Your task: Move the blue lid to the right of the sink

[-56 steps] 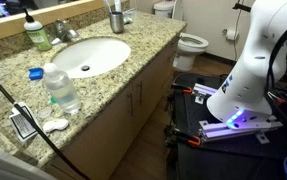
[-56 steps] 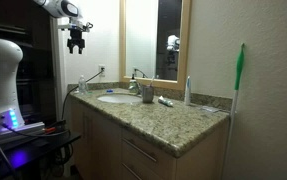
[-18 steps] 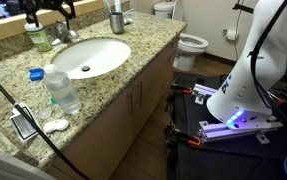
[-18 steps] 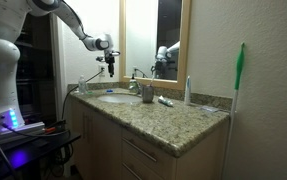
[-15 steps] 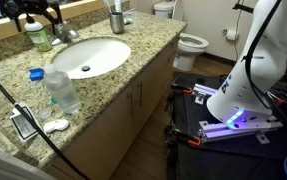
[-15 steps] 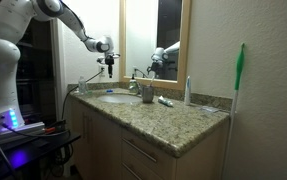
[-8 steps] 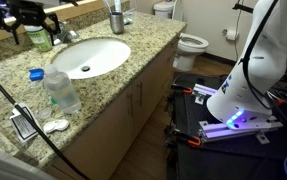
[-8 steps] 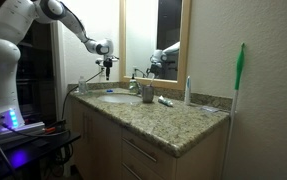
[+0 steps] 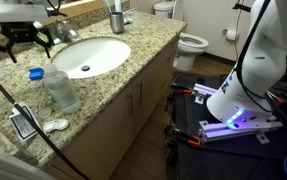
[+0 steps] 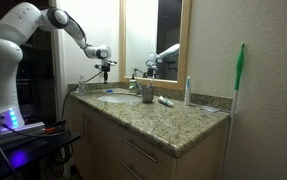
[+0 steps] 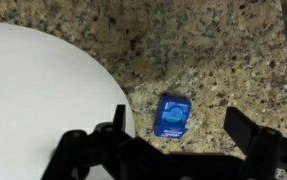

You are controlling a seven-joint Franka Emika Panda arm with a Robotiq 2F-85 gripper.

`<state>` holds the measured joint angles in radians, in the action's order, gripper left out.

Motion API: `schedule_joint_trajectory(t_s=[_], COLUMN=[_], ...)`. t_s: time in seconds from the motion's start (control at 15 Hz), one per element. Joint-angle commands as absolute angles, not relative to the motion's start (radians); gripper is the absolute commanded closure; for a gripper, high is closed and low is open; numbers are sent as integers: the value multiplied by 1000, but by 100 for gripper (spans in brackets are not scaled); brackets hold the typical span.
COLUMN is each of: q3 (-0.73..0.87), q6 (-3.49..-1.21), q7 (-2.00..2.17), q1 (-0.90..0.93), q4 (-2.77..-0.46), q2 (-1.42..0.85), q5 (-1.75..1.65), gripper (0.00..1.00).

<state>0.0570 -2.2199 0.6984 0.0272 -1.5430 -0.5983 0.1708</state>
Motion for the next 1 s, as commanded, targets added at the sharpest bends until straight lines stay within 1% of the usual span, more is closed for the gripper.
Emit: schedule_joint_trajectory(t_s=[0.0, 0.27, 0.33, 0.6, 0.87, 0.93], q3=[80, 85, 74, 81, 130, 98], q6=[-2218, -2277, -2253, -2286, -2300, -2291], q7=[726, 764, 736, 756, 820, 783], q1=[36, 44, 34, 39, 60, 40], q4=[-1518, -1488, -1527, -1502, -1475, -1496], q2=[-654, -731, -688, -733, -769, -742], q5=[163, 169, 176, 170, 123, 152], gripper=[0, 0, 0, 0, 0, 0])
